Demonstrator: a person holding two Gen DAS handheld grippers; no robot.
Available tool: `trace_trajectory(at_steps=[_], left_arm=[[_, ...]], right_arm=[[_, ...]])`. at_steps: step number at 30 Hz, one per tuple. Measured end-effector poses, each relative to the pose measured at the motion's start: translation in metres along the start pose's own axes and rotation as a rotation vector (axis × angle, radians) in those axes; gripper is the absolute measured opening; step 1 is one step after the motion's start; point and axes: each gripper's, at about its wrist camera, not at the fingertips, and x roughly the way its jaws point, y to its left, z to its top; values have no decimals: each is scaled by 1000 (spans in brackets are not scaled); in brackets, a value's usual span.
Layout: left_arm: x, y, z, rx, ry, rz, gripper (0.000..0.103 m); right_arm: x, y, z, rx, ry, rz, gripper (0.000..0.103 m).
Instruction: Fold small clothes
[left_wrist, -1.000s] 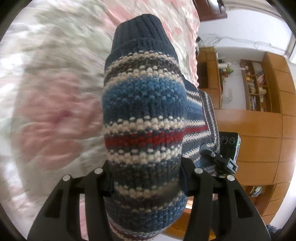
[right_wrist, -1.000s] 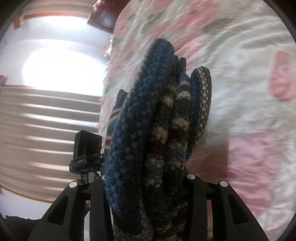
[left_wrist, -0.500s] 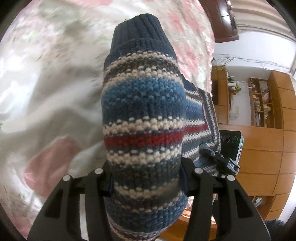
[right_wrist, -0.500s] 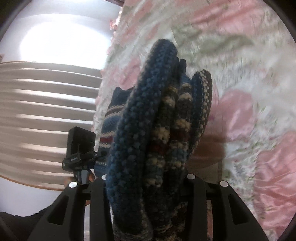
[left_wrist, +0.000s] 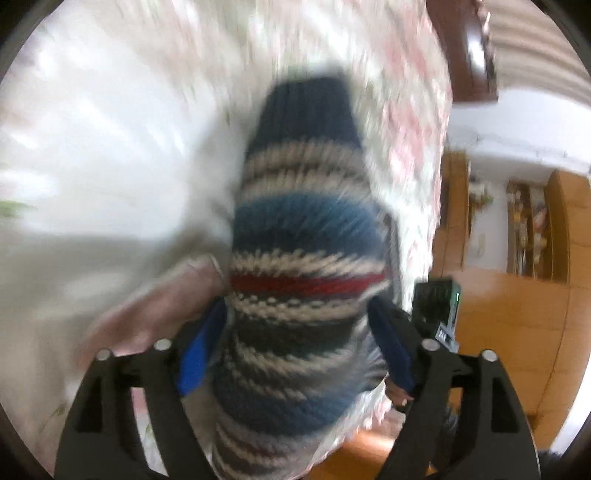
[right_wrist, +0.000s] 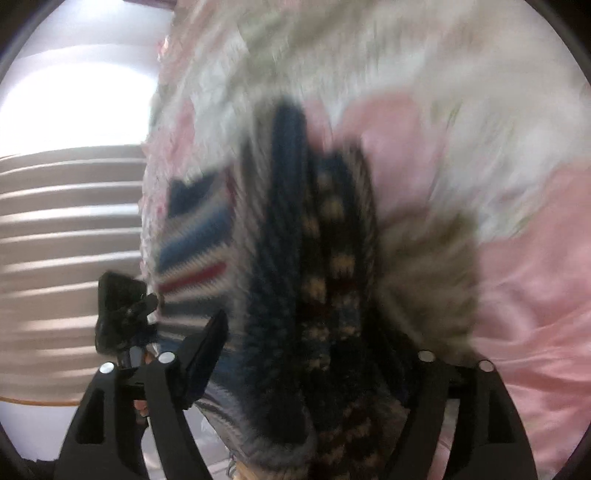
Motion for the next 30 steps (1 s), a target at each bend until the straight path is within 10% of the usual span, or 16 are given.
trace_trajectory(at_steps=[4, 10, 14, 16, 17, 21, 25, 28, 30], left_arm=[[-41, -46, -21, 116, -96, -81, 88], [7, -68, -49, 172, 47, -228, 85], [16, -30, -48, 67, 24, -236, 57], [19, -12, -48, 14, 29, -236, 35], [18, -7, -49, -1, 36, -236, 36], [-17, -28, -53, 39, -27, -268, 91], [-20, -34, -61, 41, -28, -268, 91], [-3, -13, -58, -28, 2, -259, 90], [1, -13, -58, -25, 12, -253, 88]], right_arm=[[-57, 29, 31, -99, -162, 30, 74], [10, 32, 78, -57, 15, 162, 51], [30, -32, 80, 80, 30, 209, 0], [28, -48, 74, 128, 35, 252, 0], [21, -41, 71, 111, 31, 258, 2], [-20, -5, 29, 21, 21, 419, 26], [-15, -11, -21, 21, 105, 392, 27], [10, -53, -37, 133, 130, 360, 0], [10, -64, -38, 161, 111, 365, 0]])
